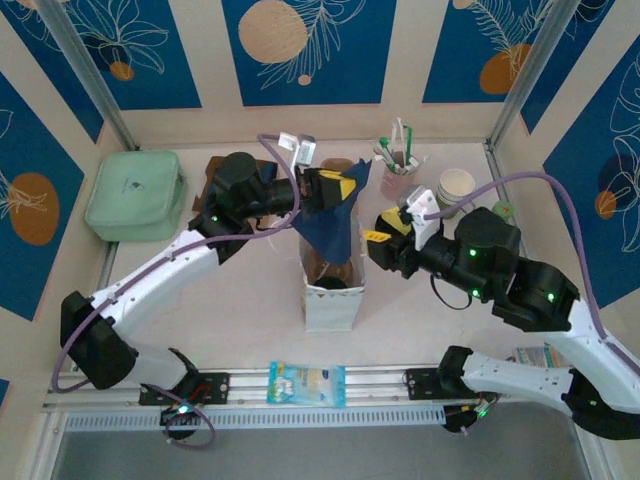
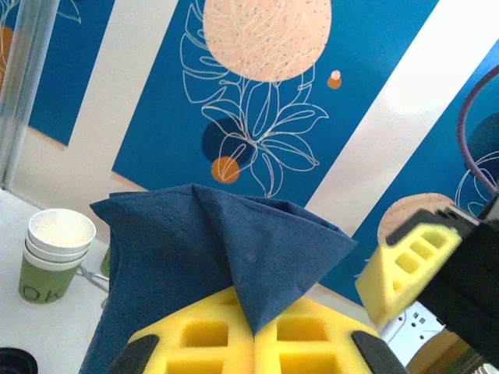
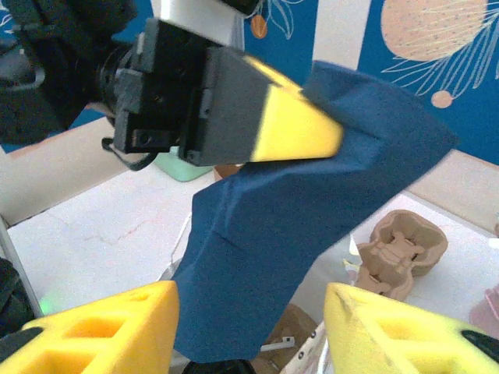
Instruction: Pack the takeout coffee
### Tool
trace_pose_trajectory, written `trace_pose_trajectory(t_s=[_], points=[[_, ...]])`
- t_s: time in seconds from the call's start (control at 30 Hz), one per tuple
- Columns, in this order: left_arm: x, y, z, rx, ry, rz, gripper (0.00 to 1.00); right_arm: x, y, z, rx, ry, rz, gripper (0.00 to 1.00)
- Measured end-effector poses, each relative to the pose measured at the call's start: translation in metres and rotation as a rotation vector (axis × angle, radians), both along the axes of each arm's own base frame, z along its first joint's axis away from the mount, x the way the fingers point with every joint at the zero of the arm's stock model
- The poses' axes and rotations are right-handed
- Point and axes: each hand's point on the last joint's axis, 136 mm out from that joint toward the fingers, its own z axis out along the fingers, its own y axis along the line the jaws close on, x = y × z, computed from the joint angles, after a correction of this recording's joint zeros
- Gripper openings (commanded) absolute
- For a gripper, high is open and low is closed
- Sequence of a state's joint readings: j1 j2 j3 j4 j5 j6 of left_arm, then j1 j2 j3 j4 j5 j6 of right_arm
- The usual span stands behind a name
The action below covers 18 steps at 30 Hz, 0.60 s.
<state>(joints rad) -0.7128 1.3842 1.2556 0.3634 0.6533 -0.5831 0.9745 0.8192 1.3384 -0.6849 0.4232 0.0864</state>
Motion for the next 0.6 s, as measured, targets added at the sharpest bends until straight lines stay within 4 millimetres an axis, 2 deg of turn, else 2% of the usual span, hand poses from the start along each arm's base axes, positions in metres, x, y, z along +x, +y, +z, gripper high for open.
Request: trace_pose_trajectory(t_s=[0.27,0.43,0.6], points=[[-0.008,0.015,0.015,-0.105,-0.146,0.054,0.00,-0.002,-0.018,0.012,0.069,-0.011,-0.043,0.58],[-0.009,0.020,0.004,-0.145,-0.193,0.071,0.00,0.004,-0.019,0.003,0.060,0.012,-0.064,0.58],[-0.010,0.021,0.006,-0.188,-0.259,0.083,0.00,0.007,-0.020,-0.002,0.059,0.029,-0.077,0.58]])
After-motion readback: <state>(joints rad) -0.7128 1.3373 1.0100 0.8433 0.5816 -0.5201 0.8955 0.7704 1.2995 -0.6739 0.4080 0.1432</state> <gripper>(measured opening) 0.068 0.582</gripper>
